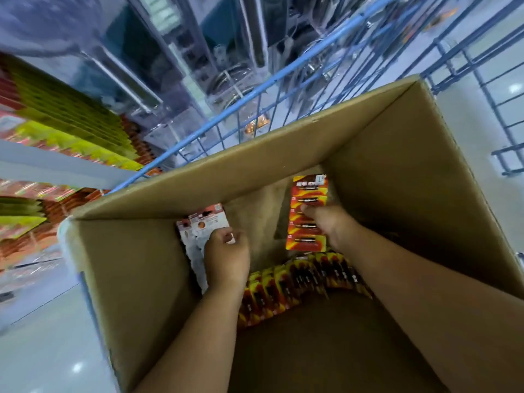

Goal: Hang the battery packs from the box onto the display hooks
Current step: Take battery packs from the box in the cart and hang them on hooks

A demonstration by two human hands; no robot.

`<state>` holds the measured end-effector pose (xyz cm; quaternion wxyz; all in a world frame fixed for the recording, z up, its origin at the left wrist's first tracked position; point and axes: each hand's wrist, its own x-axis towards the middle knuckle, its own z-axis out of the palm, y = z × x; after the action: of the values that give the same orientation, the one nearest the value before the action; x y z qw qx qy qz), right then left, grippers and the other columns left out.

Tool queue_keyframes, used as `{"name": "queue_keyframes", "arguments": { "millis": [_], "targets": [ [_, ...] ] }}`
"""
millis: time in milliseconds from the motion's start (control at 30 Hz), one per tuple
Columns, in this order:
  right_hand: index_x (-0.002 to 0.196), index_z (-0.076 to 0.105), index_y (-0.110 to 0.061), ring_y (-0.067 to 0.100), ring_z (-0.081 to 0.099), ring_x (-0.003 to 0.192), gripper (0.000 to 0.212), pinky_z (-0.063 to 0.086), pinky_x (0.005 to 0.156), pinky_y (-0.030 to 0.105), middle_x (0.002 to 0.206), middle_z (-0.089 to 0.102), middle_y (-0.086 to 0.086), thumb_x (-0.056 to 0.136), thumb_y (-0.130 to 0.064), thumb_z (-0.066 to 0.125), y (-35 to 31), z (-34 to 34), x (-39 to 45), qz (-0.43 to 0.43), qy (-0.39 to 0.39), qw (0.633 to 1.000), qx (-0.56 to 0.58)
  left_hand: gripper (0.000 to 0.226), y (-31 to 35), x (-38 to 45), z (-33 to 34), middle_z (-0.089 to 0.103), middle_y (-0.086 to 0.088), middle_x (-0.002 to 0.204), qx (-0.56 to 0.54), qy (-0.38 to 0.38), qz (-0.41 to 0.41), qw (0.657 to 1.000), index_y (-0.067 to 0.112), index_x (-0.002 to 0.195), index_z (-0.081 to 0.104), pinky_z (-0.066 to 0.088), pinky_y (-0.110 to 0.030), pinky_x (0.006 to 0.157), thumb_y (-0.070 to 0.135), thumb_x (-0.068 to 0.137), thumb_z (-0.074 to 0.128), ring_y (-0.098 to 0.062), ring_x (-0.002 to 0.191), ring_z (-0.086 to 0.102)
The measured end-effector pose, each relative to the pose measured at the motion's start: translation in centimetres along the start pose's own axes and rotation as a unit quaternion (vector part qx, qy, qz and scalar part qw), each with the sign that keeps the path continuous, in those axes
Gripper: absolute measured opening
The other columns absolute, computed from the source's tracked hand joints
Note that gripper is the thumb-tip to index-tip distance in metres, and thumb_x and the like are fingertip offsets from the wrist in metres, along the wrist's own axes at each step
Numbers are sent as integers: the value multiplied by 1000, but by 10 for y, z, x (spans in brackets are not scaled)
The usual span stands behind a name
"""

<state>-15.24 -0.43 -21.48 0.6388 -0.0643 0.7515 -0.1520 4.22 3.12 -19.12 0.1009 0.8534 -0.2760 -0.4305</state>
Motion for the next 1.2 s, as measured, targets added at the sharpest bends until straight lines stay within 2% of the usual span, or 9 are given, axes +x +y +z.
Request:
{"name": "queue_keyframes", "arguments": {
  "millis": [100, 233, 533, 767, 867, 900, 1000, 1100, 1200],
  "targets": [
    [121, 62, -20, 33, 71, 106, 27, 55, 100, 55, 113, 73, 6, 97, -26, 74, 3, -5, -5, 1, -34, 999, -13, 50, -12, -2, -8, 56, -13, 141, 133, 71, 9, 989, 15, 138, 58, 54, -45, 96, 41, 96, 66, -36, 124, 59],
    [105, 64, -28, 32, 75, 100, 15, 57, 98, 55, 110, 76, 7, 96, -23, 75, 8, -13, -1, -14, -65, 997, -40, 66, -15, -3, -2, 43, -19, 147, 296, 62, 29, 953, 8, 146, 44, 53, -48, 92, 48, 98, 62, -38, 131, 52],
    [97, 61, -35, 30, 74, 99, 18, 58, 96, 54, 107, 75, 4, 97, -23, 74, 19, -11, 22, -18, -78, 996, -48, 74, -16, 34, 25, 34, -23, 152, 382, 90, -25, 919, 9, 148, 34, 53, -51, 97, 37, 92, 72, -38, 137, 44],
    [108, 66, -32, 29, 75, 98, 17, 57, 98, 54, 109, 77, 3, 96, -24, 75, 20, -3, 19, -23, -80, 996, -42, 29, -37, 34, 5, 66, -16, 115, 186, 114, 0, 976, 10, 127, 58, 61, -42, 75, 19, 100, 56, -35, 97, 68],
    [117, 68, -26, 29, 76, 97, 22, 59, 95, 51, 106, 78, 4, 96, -22, 75, 17, -3, 8, -29, -96, 994, -47, 20, -24, 25, -5, 61, -8, 83, 55, 76, -80, 992, 2, 121, 63, 51, -13, 53, 5, 106, 49, -20, 69, 60],
    [118, 69, -24, 29, 76, 95, 23, 60, 92, 48, 105, 79, 4, 96, -22, 75, 16, -4, 2, -31, -100, 993, -48, 20, -23, 20, -9, 64, -13, 88, 36, 76, -85, 993, 5, 119, 64, 51, -10, 59, 3, 106, 49, -25, 75, 63],
    [115, 69, -23, 28, 78, 91, 25, 62, 84, 44, 103, 80, 5, 93, -27, 79, 10, -11, -24, -37, -108, 992, -59, 20, -22, 3, -20, 70, -19, 116, -29, 46, -109, 993, 5, 116, 68, 55, -40, 86, 5, 102, 54, -40, 103, 67],
    [113, 70, -22, 27, 78, 94, 25, 61, 84, 43, 103, 81, 5, 91, -28, 80, 3, -22, -62, -50, -128, 989, -48, 17, -11, -26, -37, 76, -9, 106, -142, -13, -102, 984, 19, 108, 68, 61, -40, 73, 12, 101, 54, -29, 88, 74],
    [120, 69, -23, 25, 79, 96, 31, 60, 90, 47, 103, 81, 3, 91, -28, 79, 1, -36, -100, -70, -134, 988, -19, 17, 4, -60, -63, 79, -3, 89, -229, -91, -79, 966, 23, 105, 70, 57, -25, 48, 15, 107, 54, -19, 70, 77]
  ]
}}
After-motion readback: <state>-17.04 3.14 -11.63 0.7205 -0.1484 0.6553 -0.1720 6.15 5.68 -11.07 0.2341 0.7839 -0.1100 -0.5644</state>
